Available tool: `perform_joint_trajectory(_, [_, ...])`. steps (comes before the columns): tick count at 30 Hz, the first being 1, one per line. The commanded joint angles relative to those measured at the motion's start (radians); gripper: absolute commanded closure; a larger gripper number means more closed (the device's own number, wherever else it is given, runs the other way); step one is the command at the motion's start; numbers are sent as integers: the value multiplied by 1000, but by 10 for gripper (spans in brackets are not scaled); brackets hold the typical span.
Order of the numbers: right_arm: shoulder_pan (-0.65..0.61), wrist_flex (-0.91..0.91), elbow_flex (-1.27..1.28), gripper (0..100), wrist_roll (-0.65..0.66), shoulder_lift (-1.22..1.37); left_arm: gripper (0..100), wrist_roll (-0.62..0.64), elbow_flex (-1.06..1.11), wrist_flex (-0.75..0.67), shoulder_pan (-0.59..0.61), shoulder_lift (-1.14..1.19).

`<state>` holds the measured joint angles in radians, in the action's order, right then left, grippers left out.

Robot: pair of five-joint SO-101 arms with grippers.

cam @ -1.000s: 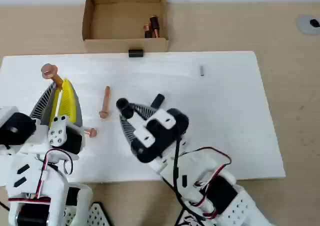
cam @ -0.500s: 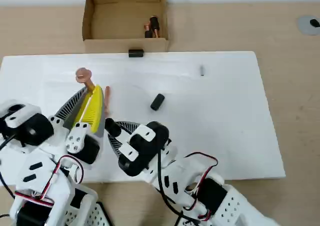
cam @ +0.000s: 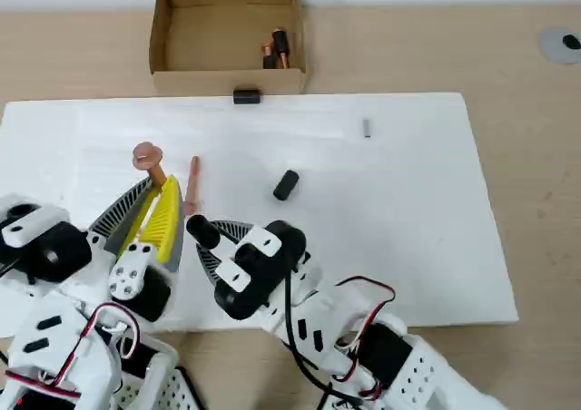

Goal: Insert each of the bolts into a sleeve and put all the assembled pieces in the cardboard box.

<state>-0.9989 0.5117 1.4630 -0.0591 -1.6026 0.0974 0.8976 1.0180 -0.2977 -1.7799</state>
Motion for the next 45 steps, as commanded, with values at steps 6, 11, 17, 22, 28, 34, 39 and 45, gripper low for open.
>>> perform_joint_trajectory(6, [-12,-28,-5,988,6,-27,994,-5,-69,35,-12,-4])
perform_joint_trajectory(11, [-12,-28,-5,988,6,-27,994,-5,-69,37,-12,-5])
perform_joint_trajectory(17, [-12,-28,-5,988,6,-27,994,54,-69,38,-12,-5])
perform_joint_trajectory(22, [-12,-28,-5,988,6,-27,994,84,-69,38,-12,-5])
perform_joint_trajectory(28, [-12,-34,-12,988,5,-27,994,114,-69,38,-14,-5])
perform_joint_trajectory(34, [-12,-100,-5,989,5,-25,994,123,-69,38,-31,-4])
perform_joint_trajectory(39, [-12,-98,-5,989,-37,-25,994,121,-69,38,-101,-4])
perform_joint_trajectory(45, [-12,-94,-5,989,-74,-19,994,115,-61,31,-101,1])
